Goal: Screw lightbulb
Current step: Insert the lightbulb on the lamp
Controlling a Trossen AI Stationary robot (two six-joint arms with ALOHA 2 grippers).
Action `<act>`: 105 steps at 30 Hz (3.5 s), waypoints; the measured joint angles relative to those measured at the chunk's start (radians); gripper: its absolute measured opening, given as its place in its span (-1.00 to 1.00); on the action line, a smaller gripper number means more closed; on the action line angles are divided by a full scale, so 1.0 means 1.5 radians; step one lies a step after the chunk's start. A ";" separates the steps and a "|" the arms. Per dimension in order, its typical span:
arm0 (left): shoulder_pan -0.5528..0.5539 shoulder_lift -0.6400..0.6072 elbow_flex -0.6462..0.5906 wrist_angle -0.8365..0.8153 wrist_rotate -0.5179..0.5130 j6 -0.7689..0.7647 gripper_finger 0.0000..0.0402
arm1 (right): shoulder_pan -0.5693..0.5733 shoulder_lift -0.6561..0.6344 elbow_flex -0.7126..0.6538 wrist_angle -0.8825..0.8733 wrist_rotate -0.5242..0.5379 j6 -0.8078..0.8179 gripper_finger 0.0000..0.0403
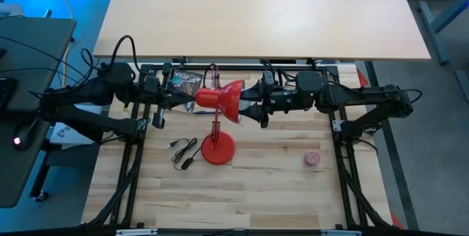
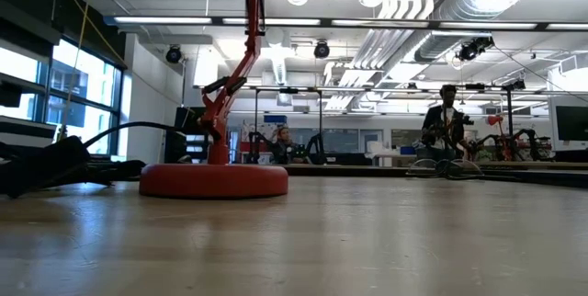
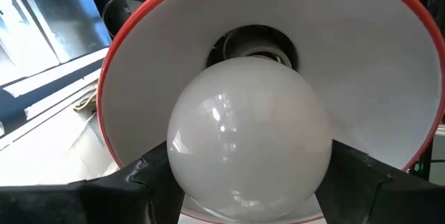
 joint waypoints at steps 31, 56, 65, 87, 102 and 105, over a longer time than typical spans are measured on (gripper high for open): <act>0.000 -0.001 0.001 0.007 0.001 0.001 -1.00 | -0.001 0.002 -0.002 0.015 -0.015 0.021 0.76; 0.000 -0.008 0.001 0.004 -0.039 0.000 -1.00 | -0.001 -0.125 0.000 -0.185 -0.030 -0.163 0.76; 0.000 -0.008 0.001 0.005 -0.050 -0.013 -1.00 | 0.003 -0.160 0.000 -0.218 -0.030 -0.413 0.76; 0.000 -0.013 0.000 0.000 -0.095 0.006 -1.00 | 0.002 -0.201 0.000 -0.689 0.101 -0.501 0.76; 0.000 -0.030 0.000 -0.008 -0.092 0.015 -1.00 | 0.011 -0.201 0.000 -0.806 0.094 -0.638 0.76; 0.000 -0.046 0.000 -0.010 -0.098 0.024 -1.00 | 0.017 -0.200 0.000 -0.870 0.075 -0.688 0.76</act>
